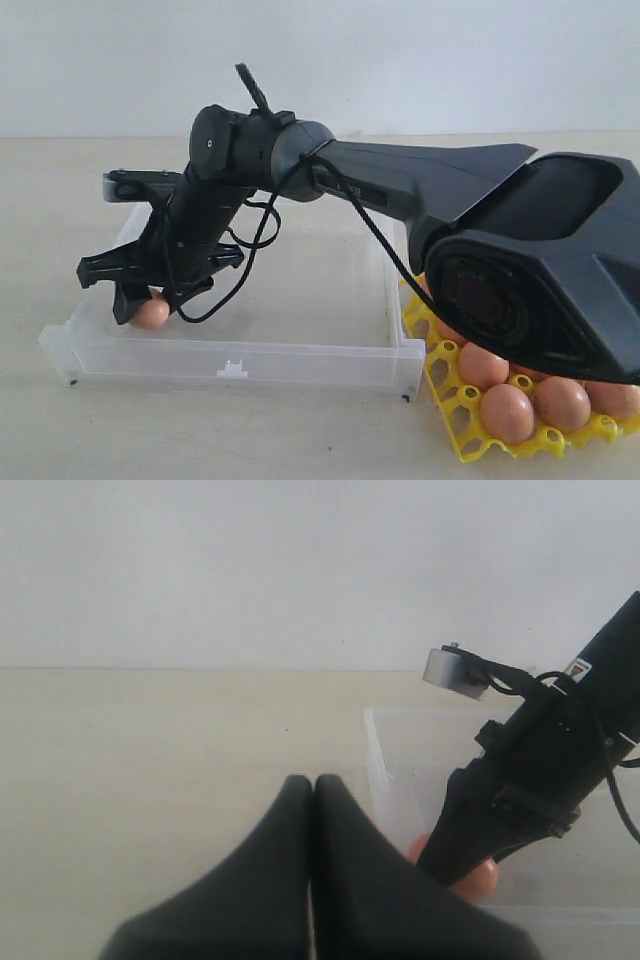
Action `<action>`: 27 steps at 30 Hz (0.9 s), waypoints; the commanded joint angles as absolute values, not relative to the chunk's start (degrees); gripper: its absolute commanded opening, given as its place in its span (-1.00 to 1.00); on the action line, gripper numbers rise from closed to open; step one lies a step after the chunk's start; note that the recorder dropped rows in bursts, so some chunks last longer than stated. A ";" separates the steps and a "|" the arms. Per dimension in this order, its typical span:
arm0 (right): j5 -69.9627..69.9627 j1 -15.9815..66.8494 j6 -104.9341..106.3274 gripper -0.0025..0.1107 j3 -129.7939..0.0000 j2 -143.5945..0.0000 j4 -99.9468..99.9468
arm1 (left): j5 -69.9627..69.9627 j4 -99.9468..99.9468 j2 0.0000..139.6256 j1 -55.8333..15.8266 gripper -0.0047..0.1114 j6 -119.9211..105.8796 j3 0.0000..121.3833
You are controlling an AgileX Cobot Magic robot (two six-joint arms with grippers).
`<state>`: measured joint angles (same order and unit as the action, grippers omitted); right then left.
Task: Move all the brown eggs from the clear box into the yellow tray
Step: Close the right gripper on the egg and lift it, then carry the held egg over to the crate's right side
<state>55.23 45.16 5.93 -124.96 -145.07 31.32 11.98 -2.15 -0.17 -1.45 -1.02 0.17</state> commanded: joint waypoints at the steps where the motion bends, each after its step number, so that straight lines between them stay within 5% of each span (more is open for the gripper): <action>1: 55.10 45.11 3.36 -0.96 -125.18 -142.84 23.95 | 11.77 -2.13 0.00 -1.89 -0.99 -1.16 0.00; 7: 47.17 47.16 -12.13 -0.96 -118.64 -133.63 0.00 | 11.88 -2.13 0.00 -1.89 -0.99 -1.16 0.00; 15: 1.52 46.42 -37.16 -0.96 -85.27 -114.31 -33.54 | 11.88 -2.13 0.00 -1.89 -0.99 -1.16 0.00; 21: -7.92 23.85 -38.47 -0.96 -61.06 -99.64 -34.01 | 11.88 -2.13 0.00 -1.89 -0.99 -1.16 0.00; 27: -15.61 -16.12 -36.13 -0.96 -57.65 -91.83 -27.19 | 11.88 -2.13 0.00 -1.89 -0.99 -1.16 0.00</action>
<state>-11.97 -6.31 -36.21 -58.08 -92.13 -31.93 11.98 -2.15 -0.17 -1.45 -1.02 0.17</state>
